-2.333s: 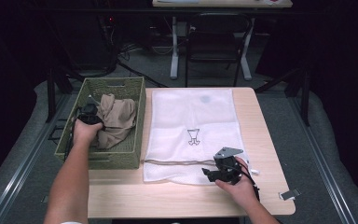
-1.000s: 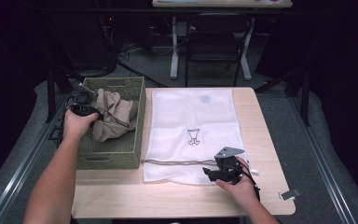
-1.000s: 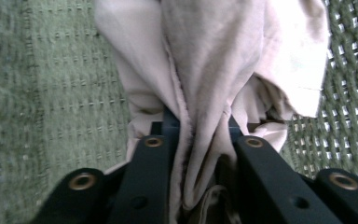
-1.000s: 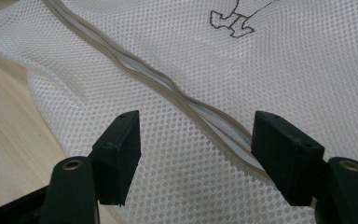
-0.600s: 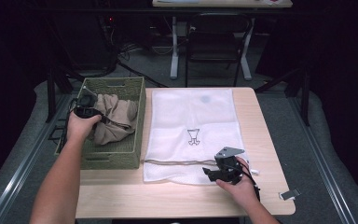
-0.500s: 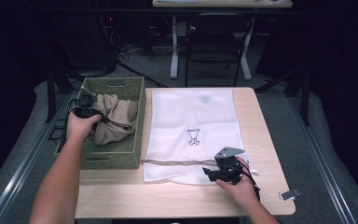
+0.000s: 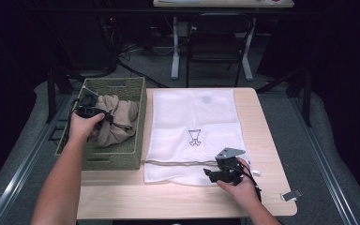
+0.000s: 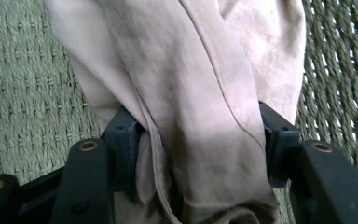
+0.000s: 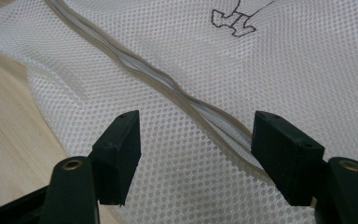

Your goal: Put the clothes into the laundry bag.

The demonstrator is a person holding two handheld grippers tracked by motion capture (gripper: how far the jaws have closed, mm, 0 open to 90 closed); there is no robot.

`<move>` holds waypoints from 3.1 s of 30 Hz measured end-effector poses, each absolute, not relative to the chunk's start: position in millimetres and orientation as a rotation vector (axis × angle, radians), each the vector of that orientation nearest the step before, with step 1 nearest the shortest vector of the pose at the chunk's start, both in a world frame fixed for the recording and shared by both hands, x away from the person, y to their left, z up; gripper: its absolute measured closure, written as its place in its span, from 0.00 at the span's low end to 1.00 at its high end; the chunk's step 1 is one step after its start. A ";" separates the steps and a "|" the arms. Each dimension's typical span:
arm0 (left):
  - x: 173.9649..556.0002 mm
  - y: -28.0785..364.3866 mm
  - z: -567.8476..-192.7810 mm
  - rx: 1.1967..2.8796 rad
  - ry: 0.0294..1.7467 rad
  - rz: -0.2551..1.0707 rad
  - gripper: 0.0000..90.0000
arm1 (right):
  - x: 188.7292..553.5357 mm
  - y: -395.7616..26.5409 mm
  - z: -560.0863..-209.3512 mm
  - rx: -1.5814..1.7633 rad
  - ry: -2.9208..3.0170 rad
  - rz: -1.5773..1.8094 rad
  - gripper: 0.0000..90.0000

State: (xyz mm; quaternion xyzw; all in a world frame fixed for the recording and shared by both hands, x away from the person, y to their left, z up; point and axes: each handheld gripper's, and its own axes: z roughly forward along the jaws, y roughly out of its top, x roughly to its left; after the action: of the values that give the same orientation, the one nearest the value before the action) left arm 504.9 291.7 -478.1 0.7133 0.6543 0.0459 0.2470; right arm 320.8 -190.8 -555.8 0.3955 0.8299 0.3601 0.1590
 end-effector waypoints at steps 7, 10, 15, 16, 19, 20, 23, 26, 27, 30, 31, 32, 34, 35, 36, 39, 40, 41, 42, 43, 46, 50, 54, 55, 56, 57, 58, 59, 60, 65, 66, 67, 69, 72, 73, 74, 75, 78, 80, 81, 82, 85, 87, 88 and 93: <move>514.1 283.1 -488.4 1.917 1.854 0.175 0.46 | 320.7 -190.9 -555.6 1.126 2.373 1.030 0.36; 517.7 279.7 -493.9 1.907 1.880 0.191 0.46 | 320.7 -190.8 -555.6 1.124 2.375 1.030 0.36; 521.8 274.4 -499.9 1.906 1.902 0.227 0.45 | 320.8 -190.8 -555.7 1.123 2.377 1.032 0.37; 522.6 273.2 -501.0 1.908 1.907 0.232 0.45 | 320.8 -190.8 -555.7 1.121 2.378 1.033 0.36; 524.6 270.0 -504.6 1.924 1.910 0.246 0.45 | 320.6 -190.5 -555.7 1.123 2.378 1.035 0.36; 524.8 269.4 -505.1 1.927 1.911 0.251 0.46 | 320.6 -190.6 -555.6 1.119 2.379 1.034 0.36; 525.5 269.3 -507.0 1.926 1.904 0.271 0.54 | 320.6 -190.5 -555.6 1.116 2.379 1.035 0.37; 526.0 271.0 -508.5 1.924 1.913 0.270 0.64 | 320.5 -190.5 -555.4 1.117 2.379 1.037 0.36; 526.2 271.3 -509.2 1.930 1.918 0.273 0.67 | 320.4 -190.6 -555.4 1.116 2.379 1.038 0.36; 526.3 271.2 -509.4 1.934 1.924 0.279 0.72 | 320.1 -190.8 -555.0 1.116 2.378 1.041 0.36; 526.2 270.3 -509.0 1.934 1.930 0.287 0.72 | 320.1 -190.9 -554.9 1.117 2.377 1.042 0.36; 526.6 269.7 -508.8 1.944 1.934 0.291 0.71 | 320.0 -191.0 -554.9 1.118 2.377 1.042 0.36; 527.7 267.9 -511.2 1.979 1.926 0.299 0.69 | 320.0 -191.1 -554.8 1.119 2.376 1.043 0.36; 527.7 267.9 -511.8 1.982 1.929 0.300 0.68 | 320.1 -191.1 -554.9 1.120 2.376 1.043 0.36; 527.5 267.8 -512.2 1.974 1.934 0.302 0.68 | 320.0 -191.0 -554.9 1.120 2.376 1.042 0.36; 527.4 266.6 -512.4 1.965 1.958 0.308 0.68 | 319.8 -191.0 -554.8 1.119 2.376 1.042 0.36; 527.6 265.3 -512.9 1.977 1.950 0.320 0.72 | 319.8 -191.0 -554.8 1.119 2.376 1.042 0.36; 527.6 264.6 -513.0 1.983 1.949 0.328 0.75 | 319.7 -191.1 -554.7 1.121 2.375 1.041 0.36; 527.6 264.5 -513.3 1.981 1.947 0.328 0.80 | 319.6 -191.1 -554.8 1.123 2.373 1.041 0.36; 527.5 264.1 -513.6 1.975 1.949 0.326 0.82 | 319.6 -191.4 -554.7 1.120 2.372 1.041 0.36; 527.2 264.7 -513.1 1.978 1.950 0.331 0.88 | 319.4 -192.1 -554.4 1.123 2.371 1.041 0.36; 525.2 264.1 -509.3 1.977 1.942 0.337 0.92 | 319.6 -192.5 -554.2 1.123 2.370 1.045 0.36; 522.0 265.8 -502.4 1.964 1.911 0.341 0.93 | 320.2 -192.7 -554.2 1.126 2.366 1.048 0.36; 520.6 266.6 -499.9 1.955 1.903 0.341 0.93 | 320.3 -193.0 -554.1 1.127 2.366 1.049 0.36; 518.9 267.4 -497.1 1.951 1.890 0.339 0.93 | 320.2 -193.1 -553.8 1.130 2.367 1.053 0.37; 516.9 267.4 -494.4 1.941 1.882 0.344 0.94 | 320.3 -193.2 -553.6 1.131 2.374 1.057 0.37; 515.1 267.7 -491.1 1.937 1.870 0.345 0.94 | 320.3 -193.1 -553.2 1.127 2.386 1.053 0.37; 513.3 268.0 -487.7 1.935 1.858 0.344 0.94 | 320.3 -192.2 -552.9 1.128 2.394 1.050 0.37; 511.8 268.5 -484.6 1.925 1.847 0.344 0.94 | 320.1 -191.3 -552.4 1.121 2.399 1.041 0.37; 504.8 267.9 -467.5 1.942 1.805 0.348 0.94 | 317.6 -187.9 -547.5 1.077 2.398 1.032 0.38; 503.3 266.8 -464.0 1.945 1.794 0.353 0.94 | 317.5 -187.4 -546.5 1.076 2.405 1.032 0.39; 501.9 265.7 -460.1 1.950 1.785 0.353 0.94 | 317.9 -187.5 -545.5 1.071 2.411 1.034 0.41; 499.9 264.0 -452.5 1.958 1.770 0.356 0.94 | 318.3 -187.2 -543.3 1.074 2.409 1.045 0.43; 498.7 261.4 -443.0 1.978 1.760 0.365 0.94 | 317.9 -186.1 -539.4 1.047 2.407 1.062 0.47; 498.4 260.4 -439.8 1.980 1.757 0.368 0.94 | 317.0 -185.6 -538.9 1.005 2.389 1.060 0.47; 498.0 259.8 -437.1 1.977 1.755 0.370 0.94 | 315.8 -184.9 -538.9 0.964 2.372 1.075 0.48; 497.8 259.4 -434.6 1.981 1.753 0.365 0.94 | 314.9 -184.5 -538.3 0.952 2.370 1.089 0.50; 497.2 257.0 -429.8 1.988 1.745 0.371 0.94 | 313.5 -181.7 -535.5 0.943 2.371 1.080 0.51; 496.9 255.8 -426.9 1.992 1.743 0.375 0.94 | 313.9 -180.2 -534.8 0.952 2.400 1.064 0.51; 496.7 255.6 -424.9 1.997 1.744 0.374 0.94 | 313.6 -179.6 -534.2 0.949 2.400 1.053 0.52; 496.6 255.3 -423.3 1.995 1.744 0.376 0.94 | 313.4 -179.2 -533.5 0.943 2.405 1.047 0.52; 496.1 256.8 -417.7 1.994 1.747 0.378 0.94 | 313.7 -178.1 -530.9 0.941 2.427 1.043 0.53; 496.1 257.8 -414.4 1.996 1.751 0.370 0.94 | 314.6 -177.6 -529.0 0.956 2.434 1.047 0.54; 496.1 258.4 -412.8 2.002 1.750 0.368 0.94 | 315.9 -177.4 -528.5 0.963 2.439 1.045 0.54; 495.3 258.4 -406.0 2.010 1.749 0.352 0.94 | 322.3 -175.9 -526.4 0.966 2.462 1.014 0.54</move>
State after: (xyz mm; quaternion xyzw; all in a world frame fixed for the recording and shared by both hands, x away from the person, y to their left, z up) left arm 495.3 258.4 -406.0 0.7287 0.6340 0.1276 0.2251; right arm 322.3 -175.9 -526.4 0.3372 0.8588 0.3536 0.1541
